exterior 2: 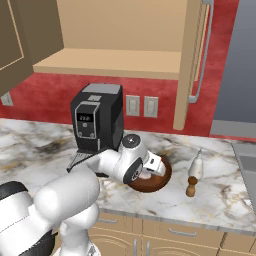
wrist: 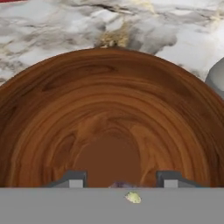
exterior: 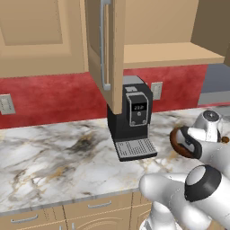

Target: Retrieve the bottle and the shaker from the cabinet and place them next to the mixing bowl on the counter. Then add garlic from the fridge to the mixing bowl.

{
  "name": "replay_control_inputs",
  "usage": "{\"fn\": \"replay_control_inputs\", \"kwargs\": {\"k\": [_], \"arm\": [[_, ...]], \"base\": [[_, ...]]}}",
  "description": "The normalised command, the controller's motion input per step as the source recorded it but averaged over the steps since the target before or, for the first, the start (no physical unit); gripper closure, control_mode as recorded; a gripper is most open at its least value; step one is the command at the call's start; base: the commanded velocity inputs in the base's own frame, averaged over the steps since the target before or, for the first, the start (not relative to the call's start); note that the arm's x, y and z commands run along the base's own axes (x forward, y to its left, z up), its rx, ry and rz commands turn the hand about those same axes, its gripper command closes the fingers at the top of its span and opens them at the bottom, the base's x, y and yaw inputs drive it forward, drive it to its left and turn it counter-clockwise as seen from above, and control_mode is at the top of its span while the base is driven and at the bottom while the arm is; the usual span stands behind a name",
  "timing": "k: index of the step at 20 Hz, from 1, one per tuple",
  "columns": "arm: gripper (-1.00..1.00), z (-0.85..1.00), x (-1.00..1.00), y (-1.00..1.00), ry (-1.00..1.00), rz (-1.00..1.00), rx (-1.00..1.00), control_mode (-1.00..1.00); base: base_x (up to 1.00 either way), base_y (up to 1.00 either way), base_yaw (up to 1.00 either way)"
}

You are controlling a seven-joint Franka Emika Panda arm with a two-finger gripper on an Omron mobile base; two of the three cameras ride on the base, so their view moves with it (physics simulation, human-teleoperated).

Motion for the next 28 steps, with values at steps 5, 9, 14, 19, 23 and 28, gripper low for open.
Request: {"fn": "replay_control_inputs", "kwargs": {"k": [5, 9, 14, 19, 23, 28], "arm": [[-1.0, -0.12, 0.02, 0.04, 0.0, 0.0, 0.01, -1.0], [-1.0, 0.0, -0.01, 0.0, 0.0, -0.02, 0.03, -1.0], [-1.0, 0.23, -0.06, 0.0, 0.0, -0.05, 0.02, -1.0], [-1.0, 0.46, -0.28, 0.09, -0.02, -0.09, 0.0, -1.0], [-1.0, 0.5, -0.56, 0.1, -0.04, -0.09, 0.0, -1.0], [-1.0, 0.59, -0.55, 0.08, -0.01, -0.07, 0.0, -1.0]], "base": [[0.0, 0.0, 0.0], [0.0, 0.0, 0.0], [0.0, 0.0, 0.0], [0.0, 0.0, 0.0], [0.0, 0.0, 0.0], [0.0, 0.0, 0.0]]}}
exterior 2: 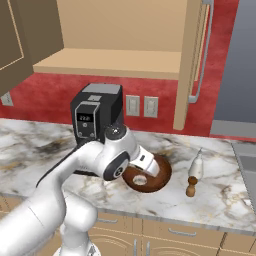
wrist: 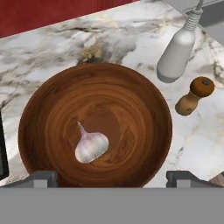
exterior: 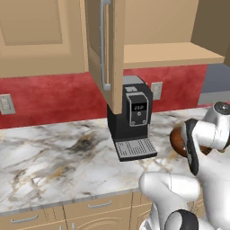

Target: Retrieve the bottle and the shaker from the cabinet and place them next to the mixing bowl on the counter. Then add garlic from the fridge to the mixing bowl.

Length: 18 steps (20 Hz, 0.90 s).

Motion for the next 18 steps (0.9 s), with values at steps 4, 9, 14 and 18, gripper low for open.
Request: {"fn": "replay_control_inputs", "kwargs": {"k": [4, 9, 14, 18], "arm": [[-1.0, 0.51, -0.63, 0.17, 0.0, -0.05, 0.0, -1.0], [-1.0, 0.32, -0.69, 0.27, -0.01, -0.04, 0.0, -1.0], [-1.0, 0.13, -0.71, 0.32, -0.03, -0.02, 0.0, -1.0], [-1.0, 0.03, -0.61, 0.32, -0.06, -0.01, -0.01, -1.0]], "base": [[0.0, 0.0, 0.0], [0.0, 0.0, 0.0], [0.0, 0.0, 0.0], [0.0, 0.0, 0.0]]}}
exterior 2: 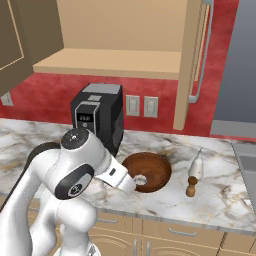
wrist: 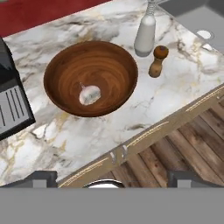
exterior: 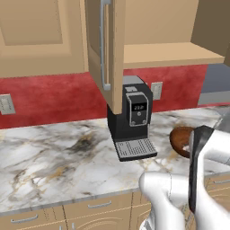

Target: Retrieve the bottle and the shaker from the cabinet and place them next to the mixing bowl on the counter. Then add garlic from the fridge to the mixing bowl.

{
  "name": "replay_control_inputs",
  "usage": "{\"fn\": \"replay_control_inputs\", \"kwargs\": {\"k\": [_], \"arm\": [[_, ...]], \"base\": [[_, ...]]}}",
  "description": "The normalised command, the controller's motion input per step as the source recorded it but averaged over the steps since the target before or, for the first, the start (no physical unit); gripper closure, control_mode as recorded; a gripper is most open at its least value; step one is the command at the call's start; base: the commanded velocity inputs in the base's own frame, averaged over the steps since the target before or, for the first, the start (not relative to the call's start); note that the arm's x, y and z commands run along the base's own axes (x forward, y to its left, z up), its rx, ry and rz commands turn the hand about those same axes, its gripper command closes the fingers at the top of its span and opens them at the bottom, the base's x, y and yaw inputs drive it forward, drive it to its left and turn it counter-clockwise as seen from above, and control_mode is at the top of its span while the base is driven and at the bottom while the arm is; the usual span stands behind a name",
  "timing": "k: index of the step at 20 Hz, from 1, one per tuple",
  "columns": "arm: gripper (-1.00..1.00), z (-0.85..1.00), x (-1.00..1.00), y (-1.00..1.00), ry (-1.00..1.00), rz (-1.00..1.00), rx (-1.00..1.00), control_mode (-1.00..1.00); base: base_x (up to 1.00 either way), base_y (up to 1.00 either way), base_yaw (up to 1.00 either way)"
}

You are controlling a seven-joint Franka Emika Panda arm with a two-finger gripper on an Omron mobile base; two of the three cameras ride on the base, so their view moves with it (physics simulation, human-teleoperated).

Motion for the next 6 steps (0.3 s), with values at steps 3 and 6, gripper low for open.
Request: {"fn": "replay_control_inputs", "kwargs": {"k": [3, 6], "arm": [[-1.0, 0.0, -0.49, 0.24, -0.16, 0.0, -0.01, -1.0], [-1.0, 0.0, -0.43, 0.11, -0.17, 0.0, 0.0, -1.0]], "base": [[0.0, 0.0, 0.0], [0.0, 0.0, 0.0]]}}
